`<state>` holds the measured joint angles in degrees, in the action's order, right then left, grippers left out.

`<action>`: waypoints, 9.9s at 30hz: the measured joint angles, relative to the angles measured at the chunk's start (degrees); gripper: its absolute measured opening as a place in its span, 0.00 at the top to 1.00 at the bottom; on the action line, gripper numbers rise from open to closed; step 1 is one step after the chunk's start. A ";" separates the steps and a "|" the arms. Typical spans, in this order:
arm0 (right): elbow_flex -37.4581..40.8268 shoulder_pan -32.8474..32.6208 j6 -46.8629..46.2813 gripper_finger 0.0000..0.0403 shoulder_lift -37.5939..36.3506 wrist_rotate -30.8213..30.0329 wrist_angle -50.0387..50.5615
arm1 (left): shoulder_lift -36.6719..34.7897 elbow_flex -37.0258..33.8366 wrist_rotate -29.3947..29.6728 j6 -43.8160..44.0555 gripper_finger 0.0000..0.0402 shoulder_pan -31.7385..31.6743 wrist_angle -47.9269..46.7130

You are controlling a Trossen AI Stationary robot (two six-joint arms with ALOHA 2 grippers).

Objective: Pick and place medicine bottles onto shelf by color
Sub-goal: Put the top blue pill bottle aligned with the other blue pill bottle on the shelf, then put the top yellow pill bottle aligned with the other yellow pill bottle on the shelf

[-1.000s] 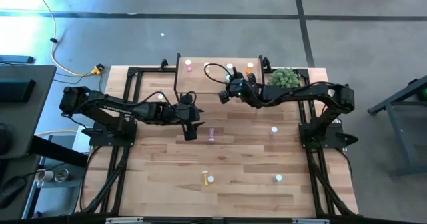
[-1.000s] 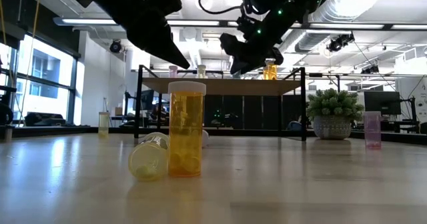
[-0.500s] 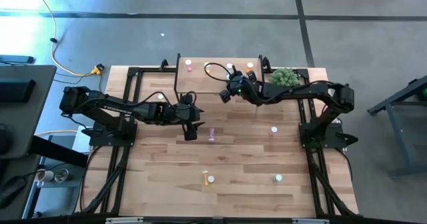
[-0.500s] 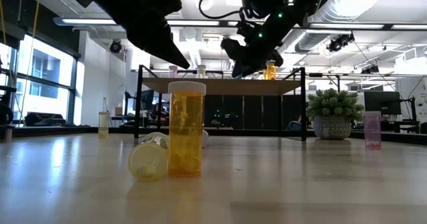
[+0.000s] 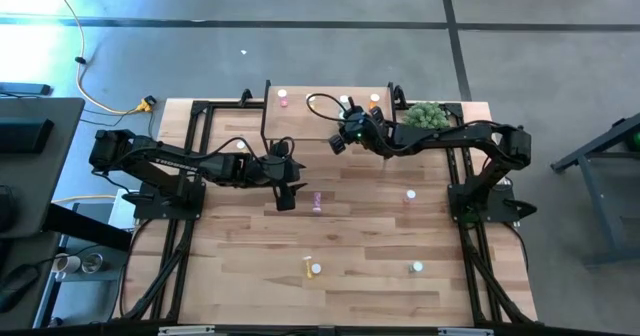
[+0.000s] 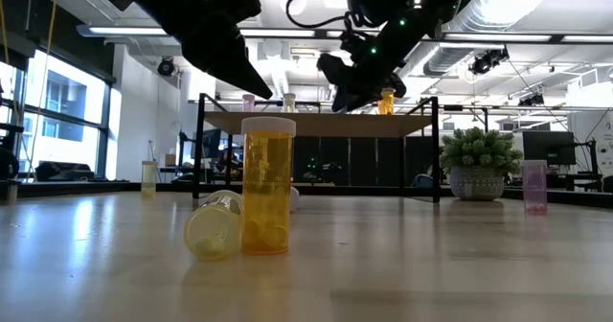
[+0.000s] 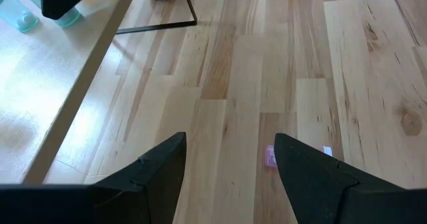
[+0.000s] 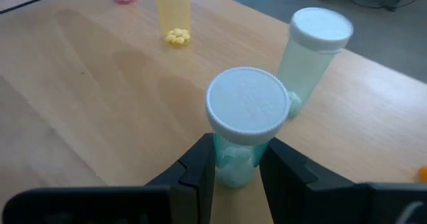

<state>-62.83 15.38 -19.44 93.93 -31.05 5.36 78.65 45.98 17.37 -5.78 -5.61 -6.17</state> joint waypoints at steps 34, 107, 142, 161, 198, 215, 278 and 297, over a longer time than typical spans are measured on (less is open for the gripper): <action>-0.01 -0.04 -2.80 0.66 0.00 -0.20 2.11 | 0.00 0.00 -0.01 0.15 0.46 0.00 0.00; -0.04 -7.01 -10.31 0.66 -3.67 -5.35 13.34 | 0.01 -0.02 -0.02 1.05 0.46 0.02 -0.12; -0.15 -5.52 3.02 0.66 -27.26 4.23 16.51 | -4.31 -0.07 4.53 6.00 0.46 0.39 -10.53; -0.07 -17.16 -2.03 0.66 -26.27 7.27 19.82 | -22.34 -0.10 11.86 30.31 0.46 8.82 -43.26; -0.02 -22.51 0.75 0.66 -19.37 0.93 16.13 | -29.66 -35.77 47.22 70.53 0.46 23.75 -24.87; -0.02 -20.21 6.03 0.66 -19.41 -10.75 16.00 | -27.70 -36.46 38.36 66.47 0.46 8.83 -21.06; -0.04 -7.10 1.29 0.66 -19.41 -5.77 9.77 | -27.65 -36.41 4.38 36.60 0.46 -29.00 -0.30; -0.04 -7.10 1.44 0.66 -19.41 -5.77 9.77 | -15.62 -36.33 8.44 37.05 0.46 -28.98 7.98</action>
<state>-62.87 8.27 -18.00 74.52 -36.82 15.14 63.03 9.65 25.80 31.27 -34.59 1.80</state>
